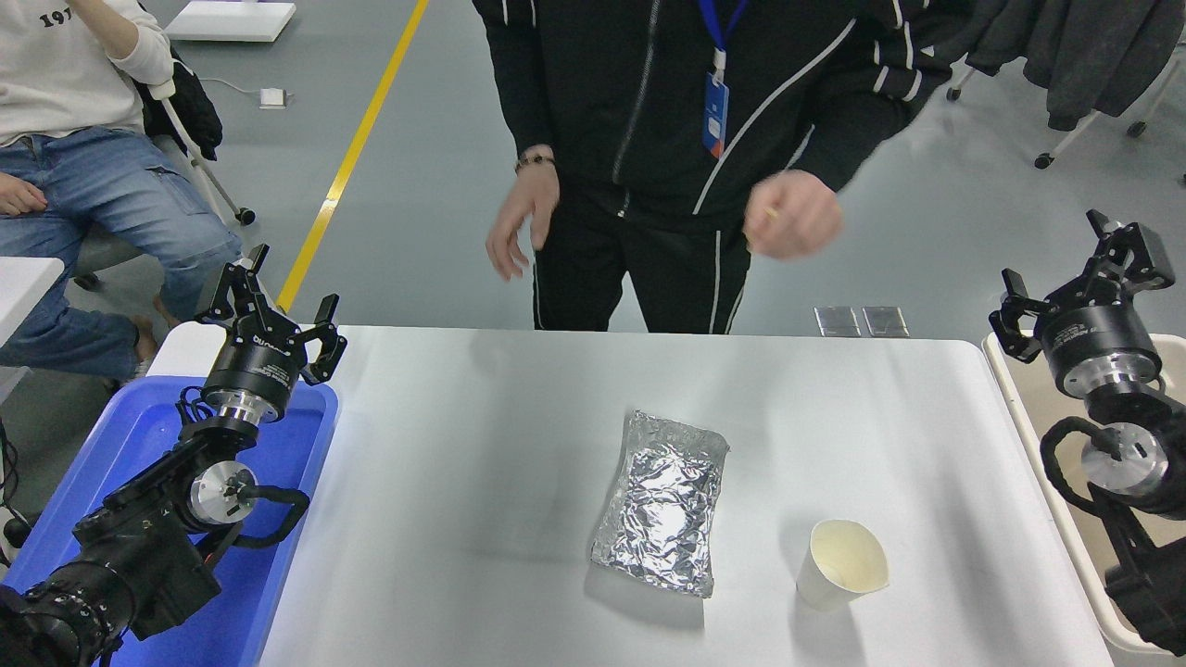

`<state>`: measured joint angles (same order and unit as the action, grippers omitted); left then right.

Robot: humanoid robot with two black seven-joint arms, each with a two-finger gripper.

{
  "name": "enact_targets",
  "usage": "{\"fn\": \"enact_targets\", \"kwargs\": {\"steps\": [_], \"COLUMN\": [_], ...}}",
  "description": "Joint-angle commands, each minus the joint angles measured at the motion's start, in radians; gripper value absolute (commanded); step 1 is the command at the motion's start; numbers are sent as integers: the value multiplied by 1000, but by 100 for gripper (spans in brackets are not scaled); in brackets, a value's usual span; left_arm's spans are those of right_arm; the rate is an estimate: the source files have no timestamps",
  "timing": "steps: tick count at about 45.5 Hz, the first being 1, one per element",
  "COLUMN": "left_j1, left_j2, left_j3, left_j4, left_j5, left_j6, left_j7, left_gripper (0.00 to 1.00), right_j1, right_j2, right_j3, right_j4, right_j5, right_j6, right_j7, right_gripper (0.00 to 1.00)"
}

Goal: Dispose of the paper cup in the dustbin

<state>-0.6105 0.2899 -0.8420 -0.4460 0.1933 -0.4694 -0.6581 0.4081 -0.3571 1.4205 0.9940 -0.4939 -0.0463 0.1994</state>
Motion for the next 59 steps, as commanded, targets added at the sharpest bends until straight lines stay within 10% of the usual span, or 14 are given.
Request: {"fn": "enact_targets", "kwargs": {"steps": [1, 59], "left_j1": [0, 0], "left_j2": [0, 0], "left_j3": [0, 0], "left_j4": [0, 0], "left_j5": [0, 0], "left_j6": [0, 0], "left_j7": [0, 0], "left_gripper": [100, 100], "right_j1": [0, 17], "right_j2": [0, -43], "right_j3": [0, -2], "right_j4": [0, -2], "right_j5": [0, 14], "right_j6": [-1, 2], "right_j7": [0, 0], "right_gripper": [99, 99]}}
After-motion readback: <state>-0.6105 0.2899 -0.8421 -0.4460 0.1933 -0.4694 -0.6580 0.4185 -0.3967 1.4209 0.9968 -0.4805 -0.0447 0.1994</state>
